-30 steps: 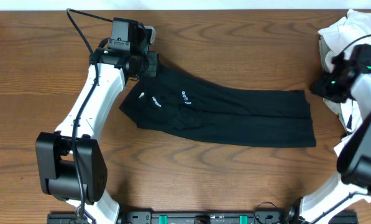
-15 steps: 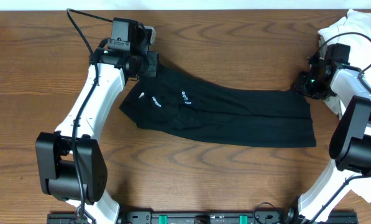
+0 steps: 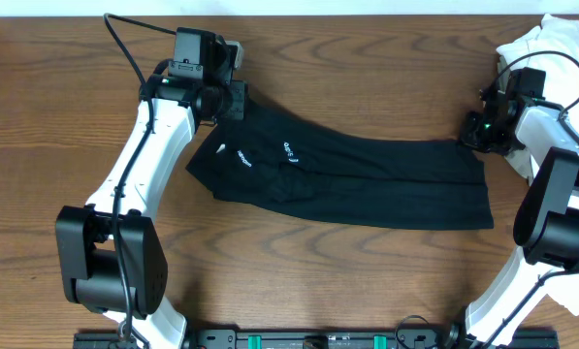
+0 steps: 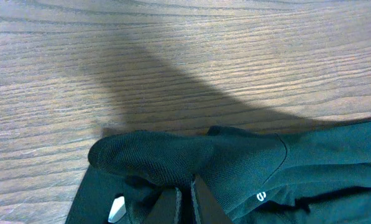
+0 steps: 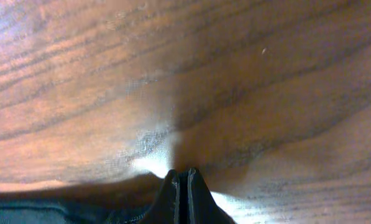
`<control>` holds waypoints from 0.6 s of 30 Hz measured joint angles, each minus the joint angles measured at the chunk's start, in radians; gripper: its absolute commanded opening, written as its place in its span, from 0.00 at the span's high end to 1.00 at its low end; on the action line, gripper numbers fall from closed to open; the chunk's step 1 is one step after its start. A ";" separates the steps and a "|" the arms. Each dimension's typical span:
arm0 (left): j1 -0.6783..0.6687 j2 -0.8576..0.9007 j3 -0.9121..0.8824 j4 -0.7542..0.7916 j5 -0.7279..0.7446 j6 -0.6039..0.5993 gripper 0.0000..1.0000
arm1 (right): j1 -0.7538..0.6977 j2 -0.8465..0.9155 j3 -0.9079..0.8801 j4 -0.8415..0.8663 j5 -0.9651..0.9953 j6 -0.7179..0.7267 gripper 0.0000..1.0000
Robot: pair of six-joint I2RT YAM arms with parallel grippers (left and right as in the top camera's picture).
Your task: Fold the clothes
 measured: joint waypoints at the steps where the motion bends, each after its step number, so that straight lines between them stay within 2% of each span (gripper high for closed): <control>1: 0.000 0.000 0.000 0.004 0.000 0.000 0.94 | 0.000 0.000 0.005 -0.014 0.002 0.002 0.99; 10: 0.000 0.000 0.000 0.128 0.000 -0.001 0.94 | -0.013 -0.031 0.102 -0.131 0.023 0.035 0.99; 18: 0.000 0.000 0.000 0.154 0.000 -0.001 0.94 | -0.039 -0.124 0.228 -0.198 0.043 0.042 0.99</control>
